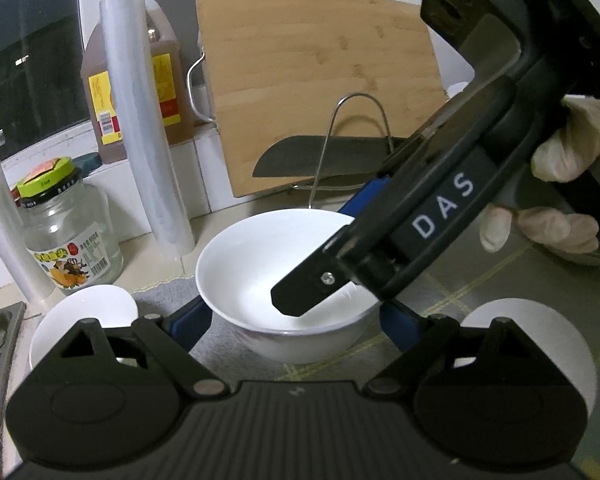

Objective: Organize plates and bowls
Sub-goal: 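Lift the white bowl off the mat with the right tool, then carry the white bowl over the first bowl with the right tool, then lower the bowl into the first bowl and open the right tool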

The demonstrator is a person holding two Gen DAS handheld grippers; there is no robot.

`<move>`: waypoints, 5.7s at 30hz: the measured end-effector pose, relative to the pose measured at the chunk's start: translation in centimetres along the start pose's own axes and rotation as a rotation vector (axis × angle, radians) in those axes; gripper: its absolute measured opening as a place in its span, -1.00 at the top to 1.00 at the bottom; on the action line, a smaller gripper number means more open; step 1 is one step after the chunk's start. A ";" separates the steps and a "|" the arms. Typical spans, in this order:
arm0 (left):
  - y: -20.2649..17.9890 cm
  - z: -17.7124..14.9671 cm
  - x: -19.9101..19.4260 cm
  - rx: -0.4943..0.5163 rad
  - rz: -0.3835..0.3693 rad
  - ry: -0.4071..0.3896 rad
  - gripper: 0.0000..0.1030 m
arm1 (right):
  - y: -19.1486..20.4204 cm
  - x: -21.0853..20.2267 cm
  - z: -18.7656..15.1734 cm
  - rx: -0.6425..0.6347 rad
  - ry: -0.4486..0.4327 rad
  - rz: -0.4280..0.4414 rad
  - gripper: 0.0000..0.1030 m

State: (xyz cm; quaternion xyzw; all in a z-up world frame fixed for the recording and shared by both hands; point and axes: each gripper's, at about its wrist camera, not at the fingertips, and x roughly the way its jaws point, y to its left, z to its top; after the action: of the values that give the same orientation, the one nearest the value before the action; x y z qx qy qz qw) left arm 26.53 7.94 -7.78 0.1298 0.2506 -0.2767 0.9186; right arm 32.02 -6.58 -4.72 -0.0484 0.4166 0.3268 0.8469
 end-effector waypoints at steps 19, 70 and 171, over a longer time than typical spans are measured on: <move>-2.9 -0.3 -3.7 0.042 -0.025 -0.002 -0.75 | 2.9 -4.5 -2.7 -0.037 -0.035 -0.020 -0.70; -9.2 -2.0 -5.7 0.081 -0.185 0.084 -0.75 | 3.8 -9.5 -10.7 0.035 0.046 -0.097 -0.70; -9.0 -2.8 -7.0 0.034 -0.227 0.113 -0.84 | 3.9 -9.7 -12.1 0.107 0.124 -0.021 -0.86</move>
State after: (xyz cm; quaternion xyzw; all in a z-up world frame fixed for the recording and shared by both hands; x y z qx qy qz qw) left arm 15.20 4.77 -7.31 0.1313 0.3101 -0.3753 0.8636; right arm 17.22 -12.79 -4.68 -0.0276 0.4848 0.2916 0.8241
